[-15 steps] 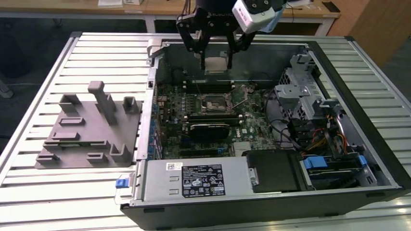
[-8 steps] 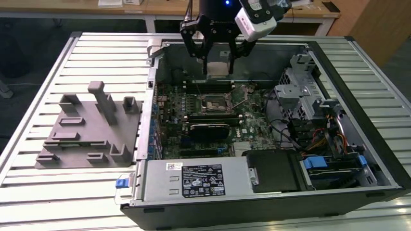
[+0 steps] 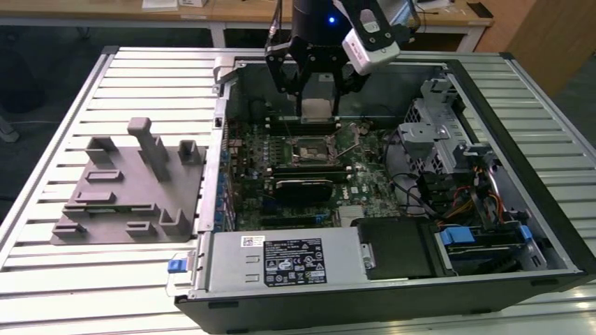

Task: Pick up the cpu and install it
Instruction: 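Pick up the cpu and move it towards the insertion slot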

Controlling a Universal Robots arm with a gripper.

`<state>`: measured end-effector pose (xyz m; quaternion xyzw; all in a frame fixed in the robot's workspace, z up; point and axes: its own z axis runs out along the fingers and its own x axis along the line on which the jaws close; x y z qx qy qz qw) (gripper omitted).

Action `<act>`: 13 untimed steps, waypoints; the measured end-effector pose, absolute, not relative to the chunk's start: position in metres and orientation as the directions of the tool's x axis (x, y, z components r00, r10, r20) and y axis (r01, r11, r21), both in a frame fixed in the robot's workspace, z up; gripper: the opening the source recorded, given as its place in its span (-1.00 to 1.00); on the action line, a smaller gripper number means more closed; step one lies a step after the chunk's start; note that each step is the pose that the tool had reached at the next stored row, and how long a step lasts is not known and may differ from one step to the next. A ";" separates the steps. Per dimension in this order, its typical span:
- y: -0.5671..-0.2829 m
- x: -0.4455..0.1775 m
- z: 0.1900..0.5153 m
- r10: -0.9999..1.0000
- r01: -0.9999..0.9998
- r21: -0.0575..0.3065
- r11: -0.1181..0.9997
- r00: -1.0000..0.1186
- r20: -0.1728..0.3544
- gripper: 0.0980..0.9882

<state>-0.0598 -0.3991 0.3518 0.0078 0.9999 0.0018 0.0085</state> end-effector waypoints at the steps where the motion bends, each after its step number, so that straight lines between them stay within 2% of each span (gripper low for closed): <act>1: -0.399 -0.059 0.350 0.016 0.016 0.004 1.000 -1.000 -0.015 0.00; 13: -0.399 -0.056 0.330 0.016 0.016 0.004 1.000 -1.000 0.001 0.00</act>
